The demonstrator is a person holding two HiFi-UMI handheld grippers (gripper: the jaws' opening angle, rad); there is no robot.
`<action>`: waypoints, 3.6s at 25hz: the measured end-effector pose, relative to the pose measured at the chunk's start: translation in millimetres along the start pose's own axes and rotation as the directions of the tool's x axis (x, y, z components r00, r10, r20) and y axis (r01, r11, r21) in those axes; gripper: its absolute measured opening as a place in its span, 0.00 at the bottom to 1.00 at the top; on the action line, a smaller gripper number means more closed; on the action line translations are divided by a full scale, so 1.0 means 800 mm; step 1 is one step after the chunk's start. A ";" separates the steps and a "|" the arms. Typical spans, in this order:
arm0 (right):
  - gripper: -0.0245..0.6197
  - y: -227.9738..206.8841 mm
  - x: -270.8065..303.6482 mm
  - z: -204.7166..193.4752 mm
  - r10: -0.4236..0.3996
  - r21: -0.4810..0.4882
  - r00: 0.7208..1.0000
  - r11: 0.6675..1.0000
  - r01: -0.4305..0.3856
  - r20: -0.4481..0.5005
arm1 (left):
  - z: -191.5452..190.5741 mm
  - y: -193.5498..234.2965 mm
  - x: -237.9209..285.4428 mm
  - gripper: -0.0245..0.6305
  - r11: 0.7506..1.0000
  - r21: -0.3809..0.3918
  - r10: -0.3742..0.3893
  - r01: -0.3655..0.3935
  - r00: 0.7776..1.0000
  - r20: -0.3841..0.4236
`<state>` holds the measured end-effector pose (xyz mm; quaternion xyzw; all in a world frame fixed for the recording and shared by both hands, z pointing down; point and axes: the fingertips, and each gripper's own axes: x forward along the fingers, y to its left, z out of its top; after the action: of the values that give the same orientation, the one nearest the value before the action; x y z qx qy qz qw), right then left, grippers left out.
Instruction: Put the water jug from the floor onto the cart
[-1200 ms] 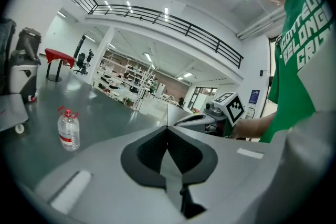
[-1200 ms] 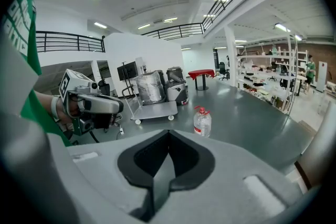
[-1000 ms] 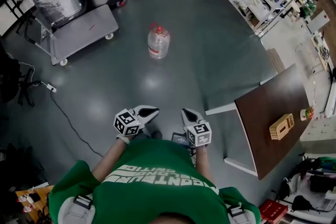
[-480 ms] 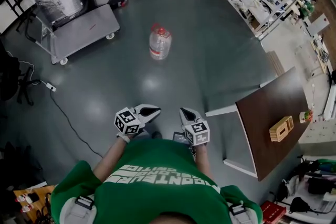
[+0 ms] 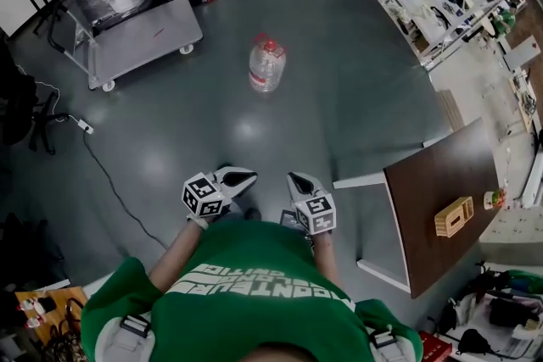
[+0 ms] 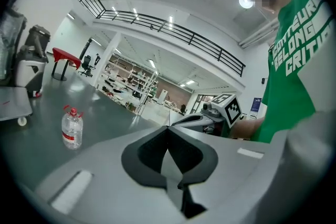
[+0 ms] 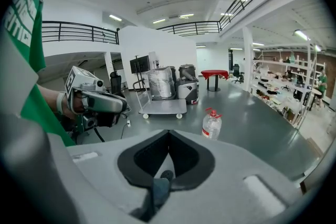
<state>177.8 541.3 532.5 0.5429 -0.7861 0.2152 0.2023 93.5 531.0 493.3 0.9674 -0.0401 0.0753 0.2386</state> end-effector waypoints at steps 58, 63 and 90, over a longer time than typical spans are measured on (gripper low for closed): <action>0.02 -0.074 0.194 0.155 -0.035 0.019 0.998 0.999 0.036 -0.052 | 0.145 0.246 0.003 0.05 0.997 -0.066 -0.035 0.037 0.998 0.043; 0.02 -0.053 0.221 0.159 -0.012 0.000 0.998 1.000 0.012 -0.056 | 0.140 0.266 -0.020 0.05 0.997 -0.070 -0.013 0.017 0.999 0.048; 0.02 -0.045 0.297 0.176 0.064 -0.041 0.992 0.997 -0.069 -0.110 | 0.137 0.341 -0.051 0.05 0.988 -0.123 0.096 -0.089 0.994 0.055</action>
<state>121.8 269.3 551.9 0.4993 -0.7963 0.2332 0.2495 36.1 240.8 515.2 0.9501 -0.0968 0.0540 0.2915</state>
